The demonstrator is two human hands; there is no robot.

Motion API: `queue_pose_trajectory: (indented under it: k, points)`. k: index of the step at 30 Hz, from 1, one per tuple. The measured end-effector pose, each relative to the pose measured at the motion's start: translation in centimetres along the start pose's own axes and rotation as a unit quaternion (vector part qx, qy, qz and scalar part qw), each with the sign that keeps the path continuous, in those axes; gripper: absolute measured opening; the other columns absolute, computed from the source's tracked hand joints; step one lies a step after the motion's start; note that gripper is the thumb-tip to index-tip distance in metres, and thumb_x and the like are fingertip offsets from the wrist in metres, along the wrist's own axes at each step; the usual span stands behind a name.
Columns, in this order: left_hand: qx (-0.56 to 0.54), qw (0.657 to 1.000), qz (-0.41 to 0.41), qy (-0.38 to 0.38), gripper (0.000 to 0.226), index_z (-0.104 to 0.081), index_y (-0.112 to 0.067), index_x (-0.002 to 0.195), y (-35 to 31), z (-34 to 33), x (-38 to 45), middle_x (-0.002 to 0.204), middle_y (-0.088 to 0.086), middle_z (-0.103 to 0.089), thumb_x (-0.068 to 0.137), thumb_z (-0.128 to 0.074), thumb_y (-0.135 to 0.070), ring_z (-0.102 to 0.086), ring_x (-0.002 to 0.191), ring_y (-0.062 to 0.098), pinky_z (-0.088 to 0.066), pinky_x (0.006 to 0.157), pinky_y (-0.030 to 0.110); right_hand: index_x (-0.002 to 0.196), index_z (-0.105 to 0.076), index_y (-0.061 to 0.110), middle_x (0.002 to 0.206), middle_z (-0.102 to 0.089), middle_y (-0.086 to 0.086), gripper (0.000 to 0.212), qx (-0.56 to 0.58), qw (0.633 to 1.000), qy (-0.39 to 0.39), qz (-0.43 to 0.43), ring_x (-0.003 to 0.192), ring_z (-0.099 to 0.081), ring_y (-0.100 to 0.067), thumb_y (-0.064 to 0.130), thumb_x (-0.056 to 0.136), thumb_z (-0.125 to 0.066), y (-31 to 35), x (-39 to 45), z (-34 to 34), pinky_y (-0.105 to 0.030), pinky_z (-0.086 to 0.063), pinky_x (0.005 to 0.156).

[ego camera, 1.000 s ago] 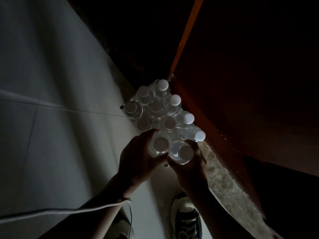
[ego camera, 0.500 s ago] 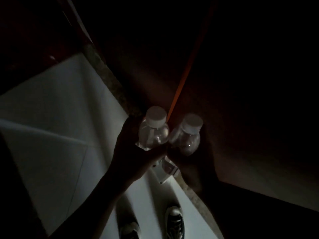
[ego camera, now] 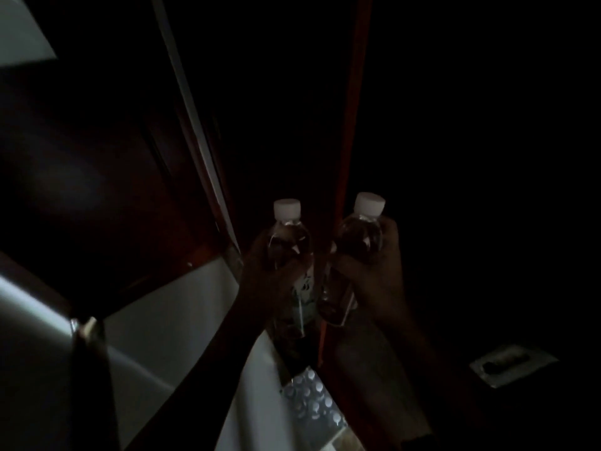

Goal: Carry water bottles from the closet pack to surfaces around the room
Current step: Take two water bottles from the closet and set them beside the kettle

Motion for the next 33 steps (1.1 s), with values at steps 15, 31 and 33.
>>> queue_pose_trajectory:
  k: [15, 31, 33]
  points:
    - [-0.106, 0.980, -0.103, 0.131, 0.023, -0.068, -0.030, 0.090, -15.5, -0.5, -1.0, 0.088, 0.004, -0.075, 0.074, -0.074, -0.015, -0.073, 0.083, 0.023, -0.057, 0.070, 0.038, 0.114, -0.050, 0.008, 0.087, -0.067, 0.001, 0.055, -0.085, 0.992, -0.053, 0.076, 0.078, -0.069, -0.007, -0.012, 0.070, -0.076, 16.8, -2.4, 0.2, -0.022, -0.056, 0.069]
    - [-0.225, 0.797, -0.110, 0.550, 0.055, -0.061, -0.008, 0.104, -21.2, -23.4, -22.5, 0.089, 0.017, -0.069, 0.058, -0.073, -0.037, -0.066, 0.072, 0.031, -0.053, 0.059, 0.042, 0.092, -0.052, 0.024, 0.081, -0.062, -0.002, 0.052, -0.227, 0.826, -0.495, 0.147, 0.071, -0.061, -0.018, 0.014, 0.049, -0.080, 31.5, -32.9, 18.3, -0.039, -0.051, 0.063]
    - [-0.247, 0.756, -0.108, 0.596, 0.048, -0.062, -0.014, 0.099, -23.1, -25.7, -29.2, 0.090, 0.019, -0.066, 0.057, -0.072, -0.036, -0.063, 0.072, 0.028, -0.052, 0.061, 0.037, 0.093, -0.054, 0.024, 0.083, -0.062, -0.006, 0.054, -0.239, 0.786, -0.547, 0.163, 0.072, -0.060, -0.021, 0.019, 0.046, -0.080, 34.2, -39.0, 19.9, -0.044, -0.052, 0.064]
Point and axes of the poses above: each hand's wrist, its own x-axis towards the middle knuckle, its own z-axis out of the back of the hand, y = z × x, the point moved 7 cm from there along x, towards the middle knuckle
